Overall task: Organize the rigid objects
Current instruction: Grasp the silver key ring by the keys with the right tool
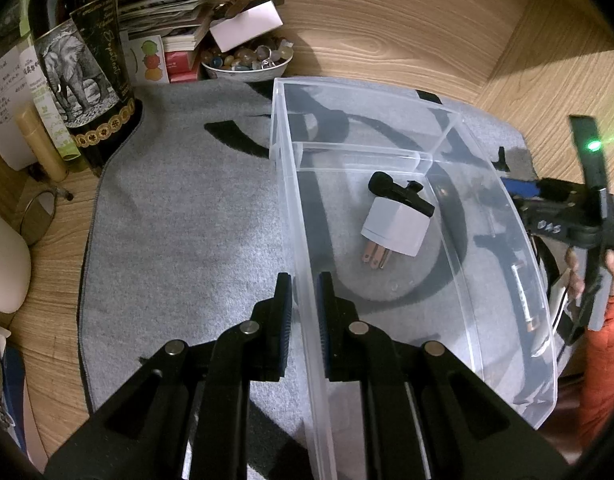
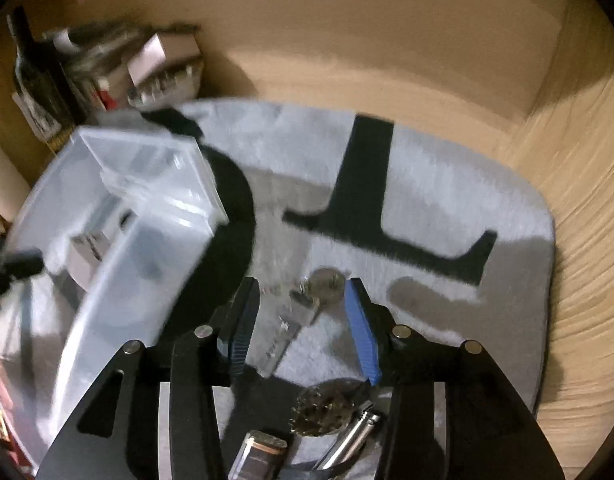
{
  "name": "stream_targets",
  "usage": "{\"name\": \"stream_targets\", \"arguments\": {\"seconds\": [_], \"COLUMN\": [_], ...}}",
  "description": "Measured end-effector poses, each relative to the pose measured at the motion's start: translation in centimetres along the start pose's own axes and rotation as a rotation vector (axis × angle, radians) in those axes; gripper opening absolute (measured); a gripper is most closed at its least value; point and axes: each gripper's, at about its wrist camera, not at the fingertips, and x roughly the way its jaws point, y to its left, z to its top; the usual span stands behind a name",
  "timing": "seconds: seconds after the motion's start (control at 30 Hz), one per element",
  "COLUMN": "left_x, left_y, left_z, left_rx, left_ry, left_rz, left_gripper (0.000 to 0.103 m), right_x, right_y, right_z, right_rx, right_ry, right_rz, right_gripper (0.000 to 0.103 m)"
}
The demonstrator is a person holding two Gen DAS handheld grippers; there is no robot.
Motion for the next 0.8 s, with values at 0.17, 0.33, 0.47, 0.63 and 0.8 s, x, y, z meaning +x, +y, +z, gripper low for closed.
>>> {"name": "stream_targets", "arguments": {"seconds": [0.17,0.33,0.47,0.63,0.8], "left_x": [0.0,-0.1,-0.1,-0.1,-0.1], "left_y": [0.1,0.1,0.0,0.0,0.0], "left_z": [0.0,-0.1,0.0,0.0,-0.1], "left_rx": [-0.004,-0.006,-0.005,-0.004,0.000], "left_ry": [-0.002,-0.002,-0.002,-0.001,-0.002], "left_rz": [-0.005,-0.007,-0.005,-0.004,0.000], "left_gripper": [0.011,0.011,0.011,0.011,0.011], "right_x": [1.9,1.5,0.1,-2.7,-6.2], "right_y": [0.6,1.0,0.8,1.0,2.0], "right_z": [-0.1,0.1,-0.1,0.4,1.1], "right_rx": [-0.038,-0.055,-0.022,-0.008,-0.012], "right_ry": [0.036,0.014,-0.046,-0.141,-0.235], "right_rz": [-0.022,-0.018,-0.016,-0.013,0.007], "right_gripper": [0.041,0.026,0.025,0.025,0.025]}}
